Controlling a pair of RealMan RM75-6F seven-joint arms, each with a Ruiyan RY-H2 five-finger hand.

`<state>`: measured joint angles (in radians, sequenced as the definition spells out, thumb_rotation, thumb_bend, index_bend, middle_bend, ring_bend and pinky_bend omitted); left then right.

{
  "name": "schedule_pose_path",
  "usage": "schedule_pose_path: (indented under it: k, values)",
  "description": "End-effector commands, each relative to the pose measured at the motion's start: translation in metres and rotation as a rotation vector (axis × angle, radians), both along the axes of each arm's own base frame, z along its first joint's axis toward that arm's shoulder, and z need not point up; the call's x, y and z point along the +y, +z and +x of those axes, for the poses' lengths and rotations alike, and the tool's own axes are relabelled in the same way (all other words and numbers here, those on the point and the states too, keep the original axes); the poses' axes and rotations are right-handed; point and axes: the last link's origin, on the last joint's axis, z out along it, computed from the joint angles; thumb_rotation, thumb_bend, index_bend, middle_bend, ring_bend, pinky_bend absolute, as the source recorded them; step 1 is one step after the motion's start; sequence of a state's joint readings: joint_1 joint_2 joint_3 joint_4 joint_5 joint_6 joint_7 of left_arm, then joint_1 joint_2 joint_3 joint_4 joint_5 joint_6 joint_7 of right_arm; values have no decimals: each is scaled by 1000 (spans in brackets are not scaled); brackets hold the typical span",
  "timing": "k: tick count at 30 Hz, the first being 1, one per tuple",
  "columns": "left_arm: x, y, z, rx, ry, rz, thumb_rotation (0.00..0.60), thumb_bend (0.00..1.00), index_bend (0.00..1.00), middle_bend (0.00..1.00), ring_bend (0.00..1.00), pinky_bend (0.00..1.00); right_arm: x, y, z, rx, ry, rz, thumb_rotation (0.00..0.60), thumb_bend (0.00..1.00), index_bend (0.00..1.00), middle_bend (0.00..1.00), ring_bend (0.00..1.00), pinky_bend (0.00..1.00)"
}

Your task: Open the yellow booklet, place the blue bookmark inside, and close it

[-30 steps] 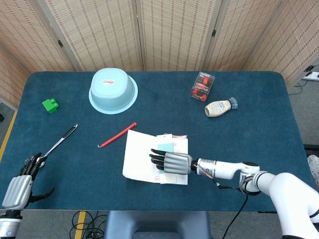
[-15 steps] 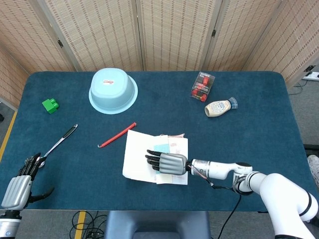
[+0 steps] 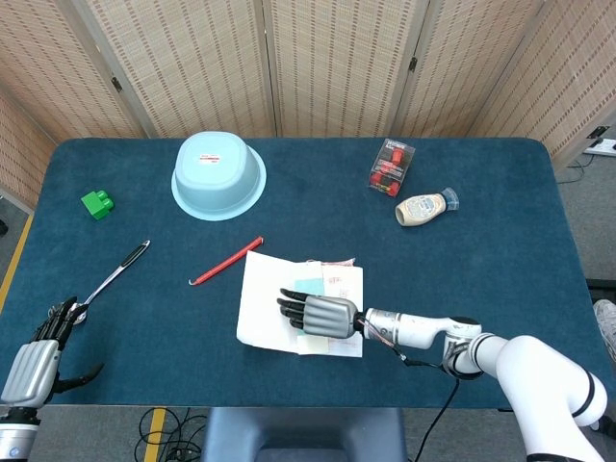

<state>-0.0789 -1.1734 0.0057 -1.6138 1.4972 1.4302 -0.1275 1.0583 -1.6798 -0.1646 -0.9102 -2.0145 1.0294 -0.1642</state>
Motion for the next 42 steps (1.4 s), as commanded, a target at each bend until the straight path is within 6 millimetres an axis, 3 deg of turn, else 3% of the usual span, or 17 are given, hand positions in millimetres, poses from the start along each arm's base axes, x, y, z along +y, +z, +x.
schedule_pose_path:
  k: [1,13,23,27,31,33,36,42]
  values:
    - [0,0,0,0,0,-2,600,232,114,30,94,167,0,0,0,-2,-3,-1,600,209,238,130,0,0]
    - [-1,0,-1,-1,3,-1,600,232,114,30,94,167,2,-1,2,-30,-18,-18,600,204,206,119,0,0]
    - [0,0,0,-3,-6,2,600,232,114,30,94,167,5,29,4,-173,-93,-71,600,213,178,97,0,0]
    - [2,-1,2,-5,-13,-2,600,232,114,30,94,167,18,41,-1,-227,-161,-105,600,116,78,26,0,0]
    - [2,-1,5,-5,-22,-2,600,232,114,30,94,167,31,46,-5,-242,-197,-91,600,71,63,12,0,0]
    - [2,0,5,-4,-23,-1,600,232,114,30,94,167,38,49,-10,-232,-205,-74,600,100,63,12,0,0]
    - [1,0,5,-4,-21,-2,600,232,114,30,94,167,50,54,-19,-212,-240,-16,600,257,64,21,0,0]
    - [2,-1,10,-7,-33,-10,600,232,115,30,94,167,69,62,-35,-137,-279,55,600,426,135,34,0,0]
